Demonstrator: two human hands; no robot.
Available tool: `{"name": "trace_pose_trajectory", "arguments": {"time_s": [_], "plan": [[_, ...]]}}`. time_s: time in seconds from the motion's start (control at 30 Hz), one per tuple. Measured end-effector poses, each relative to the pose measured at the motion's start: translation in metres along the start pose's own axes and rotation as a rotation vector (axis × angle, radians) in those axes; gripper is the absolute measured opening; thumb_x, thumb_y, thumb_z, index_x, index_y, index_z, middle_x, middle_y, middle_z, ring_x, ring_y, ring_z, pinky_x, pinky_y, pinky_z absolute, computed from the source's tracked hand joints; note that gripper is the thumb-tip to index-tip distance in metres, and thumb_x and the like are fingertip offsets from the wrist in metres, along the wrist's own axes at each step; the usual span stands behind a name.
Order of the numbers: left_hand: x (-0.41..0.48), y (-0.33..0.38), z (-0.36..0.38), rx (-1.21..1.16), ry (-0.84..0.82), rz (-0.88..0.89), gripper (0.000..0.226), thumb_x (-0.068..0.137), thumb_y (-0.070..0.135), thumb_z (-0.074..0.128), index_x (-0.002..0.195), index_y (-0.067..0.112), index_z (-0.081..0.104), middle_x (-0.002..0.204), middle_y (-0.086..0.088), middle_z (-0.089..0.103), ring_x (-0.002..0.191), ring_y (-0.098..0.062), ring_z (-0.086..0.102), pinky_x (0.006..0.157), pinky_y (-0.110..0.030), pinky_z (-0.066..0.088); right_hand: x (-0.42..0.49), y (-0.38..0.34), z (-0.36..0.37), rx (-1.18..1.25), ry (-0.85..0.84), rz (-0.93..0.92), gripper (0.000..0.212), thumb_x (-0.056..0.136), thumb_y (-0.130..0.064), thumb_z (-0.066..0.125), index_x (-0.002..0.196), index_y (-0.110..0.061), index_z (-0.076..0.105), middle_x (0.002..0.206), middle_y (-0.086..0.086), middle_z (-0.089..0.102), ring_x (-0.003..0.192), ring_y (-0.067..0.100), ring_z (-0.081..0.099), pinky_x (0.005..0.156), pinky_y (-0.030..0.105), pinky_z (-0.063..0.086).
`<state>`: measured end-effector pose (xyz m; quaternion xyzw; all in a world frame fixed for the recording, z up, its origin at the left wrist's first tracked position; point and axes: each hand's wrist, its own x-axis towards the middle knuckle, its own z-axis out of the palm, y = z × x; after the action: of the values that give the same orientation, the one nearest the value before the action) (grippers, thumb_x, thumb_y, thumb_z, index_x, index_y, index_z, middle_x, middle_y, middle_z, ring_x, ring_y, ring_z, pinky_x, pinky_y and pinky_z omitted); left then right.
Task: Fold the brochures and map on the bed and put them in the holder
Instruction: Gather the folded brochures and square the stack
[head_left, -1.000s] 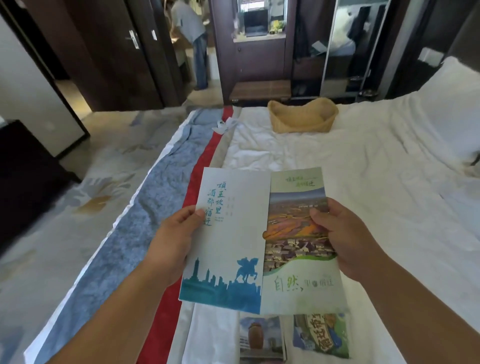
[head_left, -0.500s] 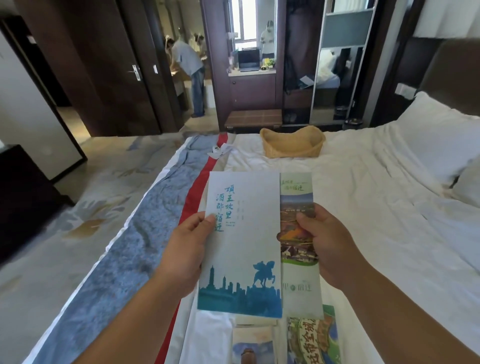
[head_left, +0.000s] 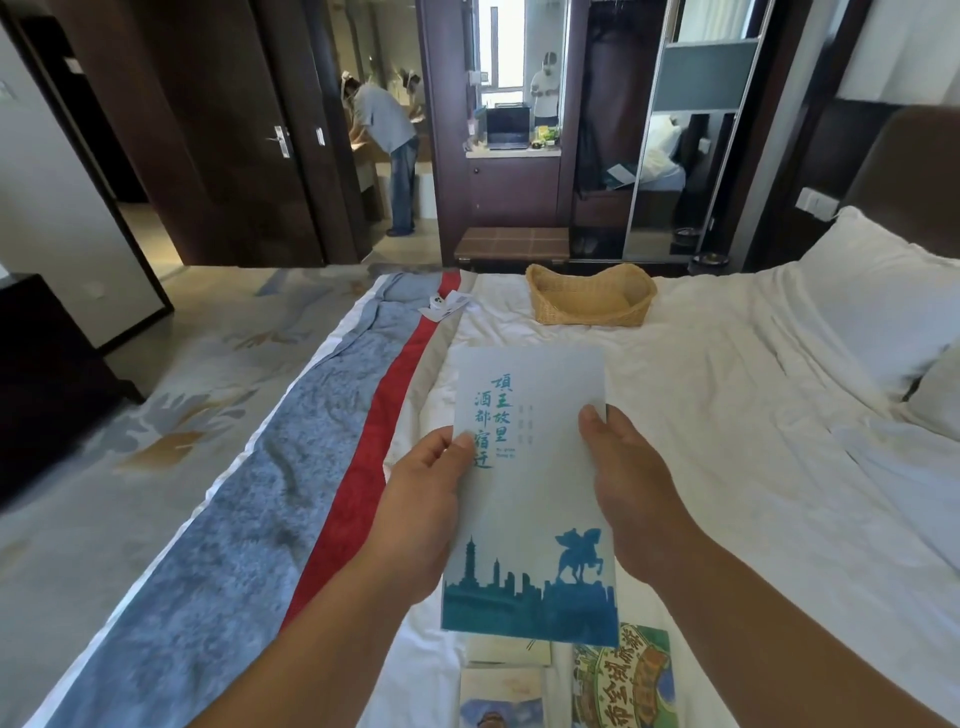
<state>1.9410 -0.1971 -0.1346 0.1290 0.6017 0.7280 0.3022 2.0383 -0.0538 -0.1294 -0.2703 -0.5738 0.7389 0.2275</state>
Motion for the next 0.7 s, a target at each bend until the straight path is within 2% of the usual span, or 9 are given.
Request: {"name": "trace_pose_trajectory", "arguments": {"time_s": [0.07,0.1,0.2,0.27,0.47,0.57,0.7], "plan": [[0.001,-0.001,-0.003,-0.008,-0.037,-0.035,0.019,0.100,0.027,0.051,0.103,0.023,0.069,0.103,-0.006,0.075,0.092,-0.028,0.072,0.073,-0.040,0.058,0.000,0.003,0.003,-0.016,-0.015,-0.009,0.017,0.103,-0.041,0.042,0.109,-0.037,0.058,0.086,-0.017,0.072,0.075,0.007,0.072,0.055,0.023,0.057],[0.001,-0.002,-0.006,-0.013,-0.070,-0.055,0.019,0.100,0.025,0.051,0.109,0.022,0.067,0.105,-0.005,0.074,0.093,-0.028,0.072,0.072,-0.039,0.059,0.001,0.004,0.005,-0.029,-0.020,-0.005,0.014,0.103,-0.040,0.043,0.106,-0.038,0.057,0.083,-0.017,0.072,0.074,0.006,0.072,0.054,0.023,0.057],[0.004,-0.002,-0.017,-0.048,-0.149,-0.083,0.021,0.099,0.019,0.053,0.117,0.019,0.063,0.111,-0.008,0.072,0.099,-0.030,0.070,0.075,-0.039,0.058,0.001,0.005,0.007,-0.046,-0.049,0.021,0.011,0.102,-0.036,0.047,0.108,-0.037,0.057,0.087,-0.009,0.073,0.078,0.015,0.074,0.064,0.035,0.061],[0.008,-0.001,-0.026,-0.083,-0.146,-0.084,0.022,0.098,0.018,0.054,0.118,0.018,0.064,0.112,-0.009,0.072,0.099,-0.030,0.070,0.074,-0.038,0.058,0.000,0.008,0.009,-0.047,-0.078,0.045,0.012,0.101,-0.030,0.049,0.110,-0.032,0.058,0.091,-0.004,0.074,0.082,0.020,0.074,0.071,0.041,0.061],[0.023,-0.003,-0.045,-0.142,-0.156,-0.112,0.026,0.093,0.022,0.059,0.118,0.016,0.064,0.113,-0.010,0.072,0.100,-0.030,0.070,0.073,-0.037,0.058,-0.004,0.022,0.028,-0.116,-0.109,0.119,0.013,0.102,-0.024,0.049,0.111,-0.028,0.059,0.088,-0.006,0.075,0.080,0.017,0.074,0.060,0.027,0.058],[0.027,-0.006,-0.058,-0.144,-0.233,-0.166,0.030,0.087,0.024,0.063,0.117,0.020,0.067,0.117,-0.010,0.070,0.105,-0.032,0.068,0.078,-0.042,0.058,-0.002,0.024,0.036,-0.103,-0.081,0.115,0.014,0.102,-0.021,0.049,0.109,-0.028,0.060,0.089,-0.005,0.076,0.080,0.018,0.074,0.058,0.026,0.058],[0.032,-0.013,-0.072,-0.143,-0.258,-0.201,0.026,0.094,0.018,0.058,0.119,0.022,0.065,0.118,-0.010,0.070,0.107,-0.033,0.067,0.083,-0.047,0.056,-0.001,0.030,0.047,-0.090,-0.078,0.148,0.016,0.102,-0.020,0.050,0.110,-0.028,0.060,0.092,-0.005,0.076,0.083,0.018,0.074,0.064,0.030,0.059]]}}
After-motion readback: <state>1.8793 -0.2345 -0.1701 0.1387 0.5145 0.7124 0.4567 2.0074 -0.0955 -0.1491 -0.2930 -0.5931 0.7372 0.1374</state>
